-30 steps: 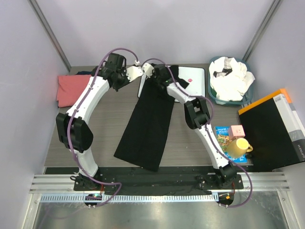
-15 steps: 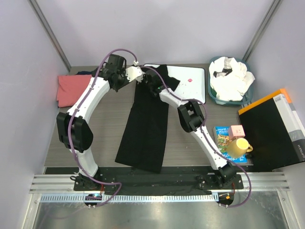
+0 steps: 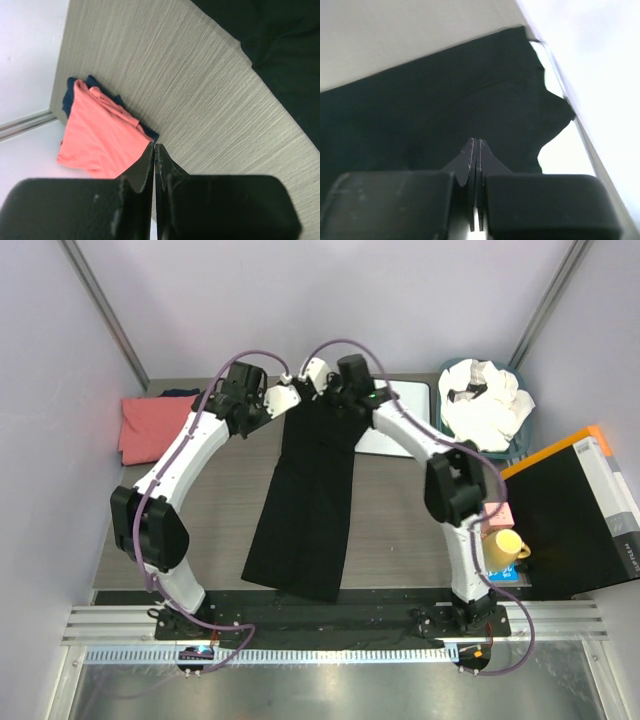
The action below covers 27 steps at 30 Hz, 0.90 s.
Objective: Fold and stack the t-shirts
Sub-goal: Rotate the tshirt 90 degrees
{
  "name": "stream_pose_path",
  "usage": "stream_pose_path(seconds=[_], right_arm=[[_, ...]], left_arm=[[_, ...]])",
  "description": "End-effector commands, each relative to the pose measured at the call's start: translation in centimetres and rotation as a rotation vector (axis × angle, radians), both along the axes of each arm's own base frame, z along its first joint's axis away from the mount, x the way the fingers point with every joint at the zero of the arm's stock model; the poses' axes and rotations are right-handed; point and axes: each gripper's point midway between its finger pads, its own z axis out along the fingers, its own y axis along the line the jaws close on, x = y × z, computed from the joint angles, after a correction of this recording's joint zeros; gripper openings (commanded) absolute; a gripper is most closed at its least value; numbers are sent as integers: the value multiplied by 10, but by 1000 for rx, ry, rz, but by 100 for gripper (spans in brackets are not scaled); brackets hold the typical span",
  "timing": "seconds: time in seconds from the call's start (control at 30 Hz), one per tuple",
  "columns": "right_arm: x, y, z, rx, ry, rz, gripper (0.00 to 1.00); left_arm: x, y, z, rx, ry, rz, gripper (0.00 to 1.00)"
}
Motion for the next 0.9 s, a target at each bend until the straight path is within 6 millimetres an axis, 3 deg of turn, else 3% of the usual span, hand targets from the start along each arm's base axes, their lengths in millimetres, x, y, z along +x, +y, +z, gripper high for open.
stream_pose_path(seconds=[0.0,0.03,0.1,0.17,0.33,0.53,0.7,0.87], right_arm=[[-160,-9,-26,-82,426,347,1],[-188,-22,-54,-128,512,371,1],[-223,-29,-58,-158,553,447,1],[-261,-37,-78,-211,625,505,1],[-307,-38,-100,-286,681,617,1],[-330,-31,-109,-313,709,681,1],[-345,-39,-126,-349,757,708,1],[-344,-55,-152,-432,769,677,1]], left_arm=[[-5,9,47,-1,-132,0,0],[-7,7,50,-8,-134,-5,0],[-10,6,53,-25,-135,-12,0],[-12,3,52,-45,-125,-15,0],[-10,-7,59,-95,-97,-12,0],[-8,-16,80,-103,-123,-23,0],[-12,-23,88,-87,-147,-42,0],[-12,-27,88,-61,-149,-62,0]])
